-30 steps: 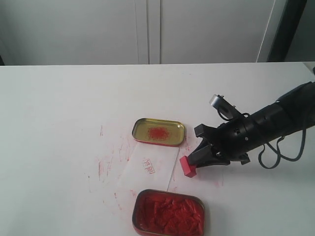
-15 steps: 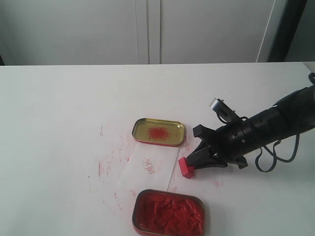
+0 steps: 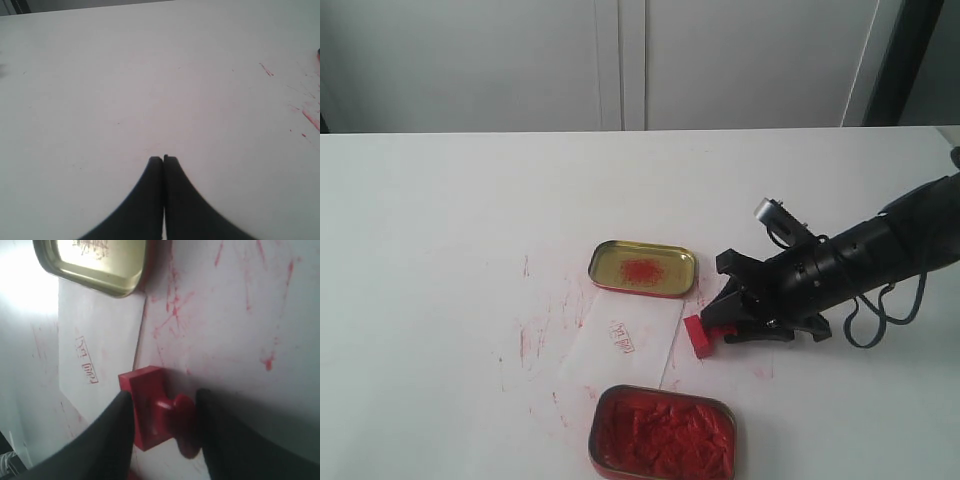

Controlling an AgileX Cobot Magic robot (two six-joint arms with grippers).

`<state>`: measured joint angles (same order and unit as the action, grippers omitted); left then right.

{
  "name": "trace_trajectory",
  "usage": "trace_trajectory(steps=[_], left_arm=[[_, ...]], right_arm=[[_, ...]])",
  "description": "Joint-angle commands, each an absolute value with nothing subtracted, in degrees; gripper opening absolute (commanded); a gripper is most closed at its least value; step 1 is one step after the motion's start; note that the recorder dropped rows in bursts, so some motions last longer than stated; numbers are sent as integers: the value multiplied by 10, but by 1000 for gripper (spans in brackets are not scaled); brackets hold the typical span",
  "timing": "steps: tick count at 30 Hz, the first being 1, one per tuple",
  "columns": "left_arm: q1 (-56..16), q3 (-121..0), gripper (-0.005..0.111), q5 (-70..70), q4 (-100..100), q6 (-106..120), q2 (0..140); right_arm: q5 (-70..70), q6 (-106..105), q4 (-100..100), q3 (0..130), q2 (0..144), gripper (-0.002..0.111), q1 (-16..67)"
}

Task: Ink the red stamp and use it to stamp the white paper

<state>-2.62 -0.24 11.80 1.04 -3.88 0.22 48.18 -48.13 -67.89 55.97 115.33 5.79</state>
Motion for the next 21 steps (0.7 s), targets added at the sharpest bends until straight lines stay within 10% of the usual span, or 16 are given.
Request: trace_trajectory(steps=[1,13,21], left_arm=[[-24,0,0,116,9,-40,0],[-24,0,0,116,9,-40,0],[-24,0,0,116,9,-40,0]], right_arm=[[466,-473,-669,559,1153,47,33],[469,-462,-642,559,1095,47,5],[470,-452,-599,528,1044,17,5]])
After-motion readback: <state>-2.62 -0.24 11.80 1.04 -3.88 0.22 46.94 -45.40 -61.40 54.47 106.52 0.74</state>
